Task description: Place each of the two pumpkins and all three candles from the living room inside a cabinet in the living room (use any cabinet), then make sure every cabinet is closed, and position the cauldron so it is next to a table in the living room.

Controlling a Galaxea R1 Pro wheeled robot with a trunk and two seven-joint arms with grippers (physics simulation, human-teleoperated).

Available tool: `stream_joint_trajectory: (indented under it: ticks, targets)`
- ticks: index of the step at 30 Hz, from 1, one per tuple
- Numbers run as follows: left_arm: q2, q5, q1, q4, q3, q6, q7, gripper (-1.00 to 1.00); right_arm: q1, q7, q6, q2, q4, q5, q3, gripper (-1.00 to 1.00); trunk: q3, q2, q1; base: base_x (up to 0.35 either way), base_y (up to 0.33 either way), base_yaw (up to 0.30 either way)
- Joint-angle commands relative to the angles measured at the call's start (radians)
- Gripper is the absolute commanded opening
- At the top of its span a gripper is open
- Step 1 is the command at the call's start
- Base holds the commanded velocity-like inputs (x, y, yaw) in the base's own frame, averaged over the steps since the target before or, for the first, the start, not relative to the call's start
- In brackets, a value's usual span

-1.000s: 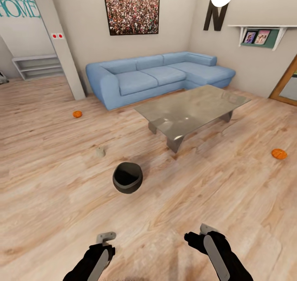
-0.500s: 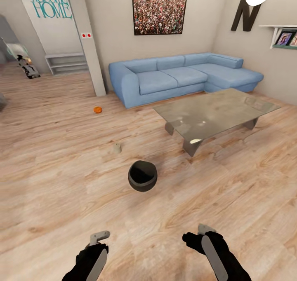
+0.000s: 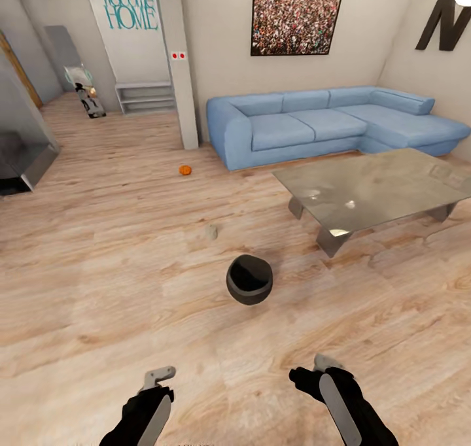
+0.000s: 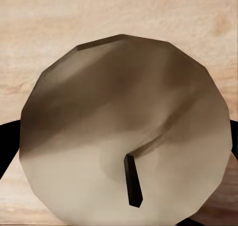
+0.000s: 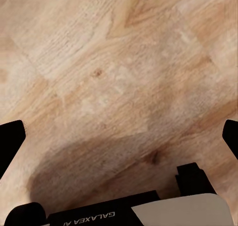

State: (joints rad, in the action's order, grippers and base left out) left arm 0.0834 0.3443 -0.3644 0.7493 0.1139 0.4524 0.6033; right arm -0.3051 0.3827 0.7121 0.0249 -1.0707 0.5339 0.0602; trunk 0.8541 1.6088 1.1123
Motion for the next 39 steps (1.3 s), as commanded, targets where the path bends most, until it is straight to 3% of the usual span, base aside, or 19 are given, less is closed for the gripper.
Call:
stream_joint_trajectory:
  ticks: [1,17,39]
  targets:
    - [-0.001,0.007,-0.001,0.001,0.004,0.003,0.009,-1.00,0.000,0.010,0.001,0.000,-0.002,0.011,0.001,1.00,0.001,0.000,0.000,0.000,0.000,0.292]
    - [-0.001,0.007,-0.001,0.001,0.006,0.005,0.007,-1.00,0.000,0.009,0.002,0.000,-0.002,0.012,0.001,1.00,-0.011,0.000,0.000,0.020,0.074,0.247]
    - [-0.001,0.007,-0.001,0.001,0.010,0.005,0.006,-1.00,0.000,0.009,0.001,0.000,-0.003,0.012,0.003,1.00,-0.036,0.000,0.000,0.092,0.136,0.009]
